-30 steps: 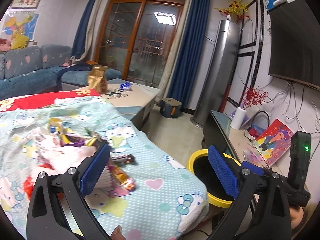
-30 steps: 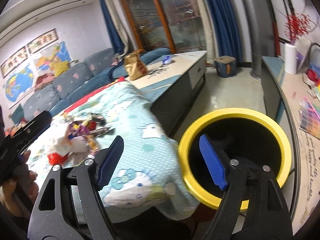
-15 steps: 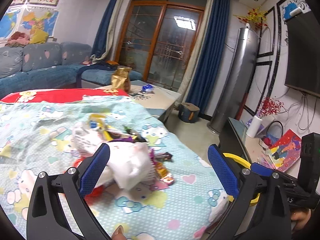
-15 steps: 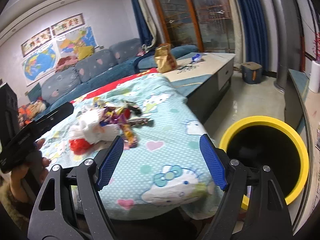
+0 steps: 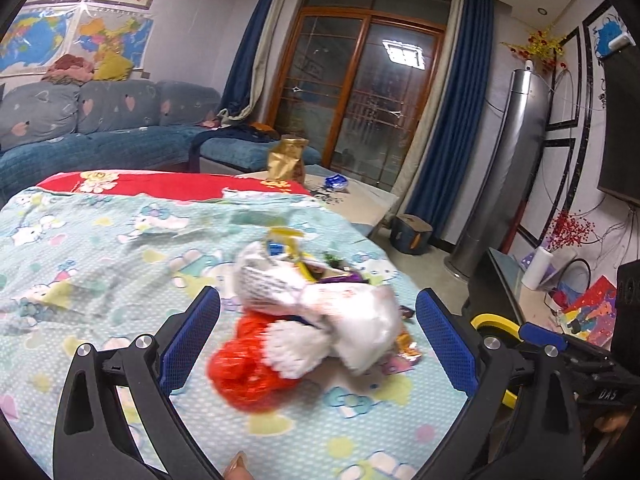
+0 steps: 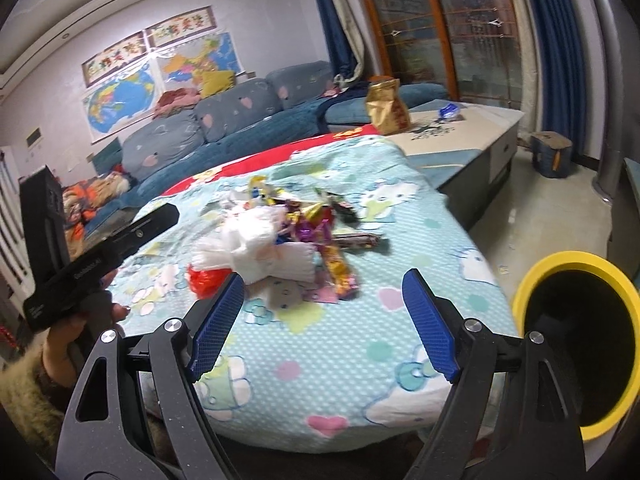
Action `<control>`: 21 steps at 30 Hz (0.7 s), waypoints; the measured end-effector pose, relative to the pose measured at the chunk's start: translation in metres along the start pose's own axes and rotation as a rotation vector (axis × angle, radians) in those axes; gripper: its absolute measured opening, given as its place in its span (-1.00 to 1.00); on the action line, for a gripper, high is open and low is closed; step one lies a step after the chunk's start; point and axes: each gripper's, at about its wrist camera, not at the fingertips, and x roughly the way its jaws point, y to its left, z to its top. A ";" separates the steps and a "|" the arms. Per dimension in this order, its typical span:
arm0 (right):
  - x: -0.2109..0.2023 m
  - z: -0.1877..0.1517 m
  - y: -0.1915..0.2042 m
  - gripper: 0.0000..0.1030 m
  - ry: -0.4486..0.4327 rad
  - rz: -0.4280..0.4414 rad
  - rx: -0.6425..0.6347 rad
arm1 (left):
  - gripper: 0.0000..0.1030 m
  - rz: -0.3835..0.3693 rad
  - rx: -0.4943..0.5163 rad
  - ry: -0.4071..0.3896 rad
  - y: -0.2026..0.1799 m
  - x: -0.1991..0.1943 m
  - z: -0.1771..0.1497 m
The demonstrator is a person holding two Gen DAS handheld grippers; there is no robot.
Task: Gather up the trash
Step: 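Move both tools back over the remaining trash on the bedspread, then grasp the white foam net with the left gripper while the right grasps the white bag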
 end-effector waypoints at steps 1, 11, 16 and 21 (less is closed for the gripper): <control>0.003 0.001 0.003 0.42 0.006 0.007 -0.003 | 0.85 0.001 -0.002 0.005 0.003 0.000 0.000; 0.034 0.015 0.019 0.43 0.045 0.050 -0.011 | 0.51 -0.067 -0.024 0.128 0.034 0.008 -0.011; 0.050 0.025 0.029 0.43 0.057 0.063 -0.028 | 0.25 -0.105 -0.001 0.168 0.030 0.017 -0.017; 0.065 0.034 0.036 0.43 0.075 0.082 -0.036 | 0.09 -0.123 0.017 0.194 0.027 0.027 -0.019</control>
